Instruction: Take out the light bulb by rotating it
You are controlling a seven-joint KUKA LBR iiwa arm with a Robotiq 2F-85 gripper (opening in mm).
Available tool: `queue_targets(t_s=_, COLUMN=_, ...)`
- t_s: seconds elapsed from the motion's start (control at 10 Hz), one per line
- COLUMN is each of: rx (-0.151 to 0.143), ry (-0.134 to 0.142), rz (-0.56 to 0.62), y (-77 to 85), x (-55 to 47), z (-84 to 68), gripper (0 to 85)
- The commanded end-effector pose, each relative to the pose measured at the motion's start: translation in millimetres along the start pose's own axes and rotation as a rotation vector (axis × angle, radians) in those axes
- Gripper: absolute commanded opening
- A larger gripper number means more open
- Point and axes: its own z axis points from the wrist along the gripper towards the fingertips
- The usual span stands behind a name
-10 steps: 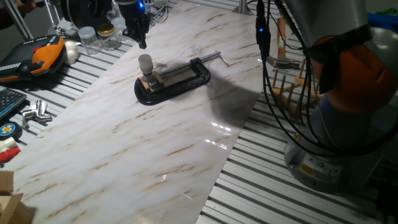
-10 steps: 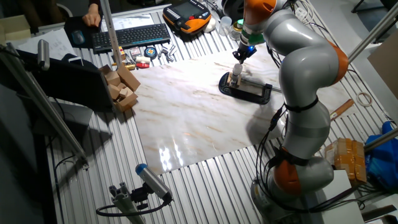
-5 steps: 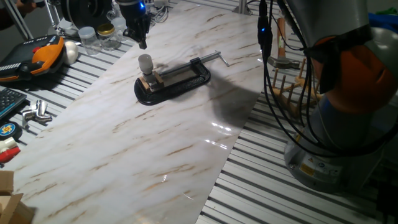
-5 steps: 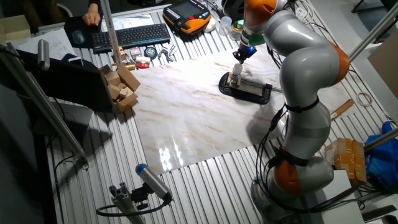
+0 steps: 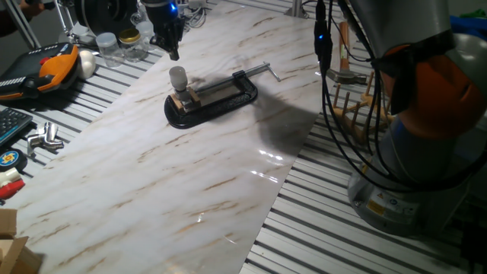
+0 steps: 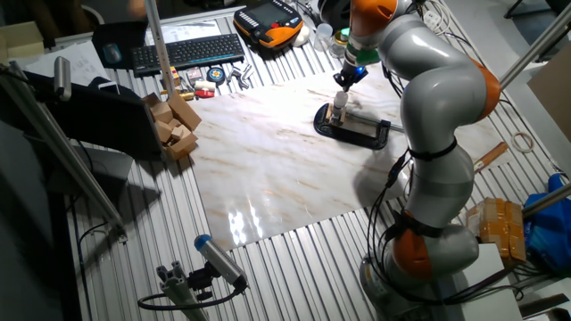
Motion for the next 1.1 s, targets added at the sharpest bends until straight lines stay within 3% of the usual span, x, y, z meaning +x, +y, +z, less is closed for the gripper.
queue_targets(t_s=0.0, rx=-0.002, ry=0.003, rz=0.001, y=0.0, x=0.5, z=-0.6, gripper=0.0)
queue_targets(t_s=0.3, rx=0.017, ry=-0.009, rz=0.008, y=-0.1, x=0.1, z=-0.4, gripper=0.0)
queue_targets(t_s=0.8, rx=0.011, ry=-0.005, rz=0.017, y=-2.7, x=-4.6, z=0.8, gripper=0.0)
queue_targets(t_s=1.0, rx=0.009, ry=-0.002, rz=0.022, y=-4.3, x=-5.8, z=8.4, gripper=0.0)
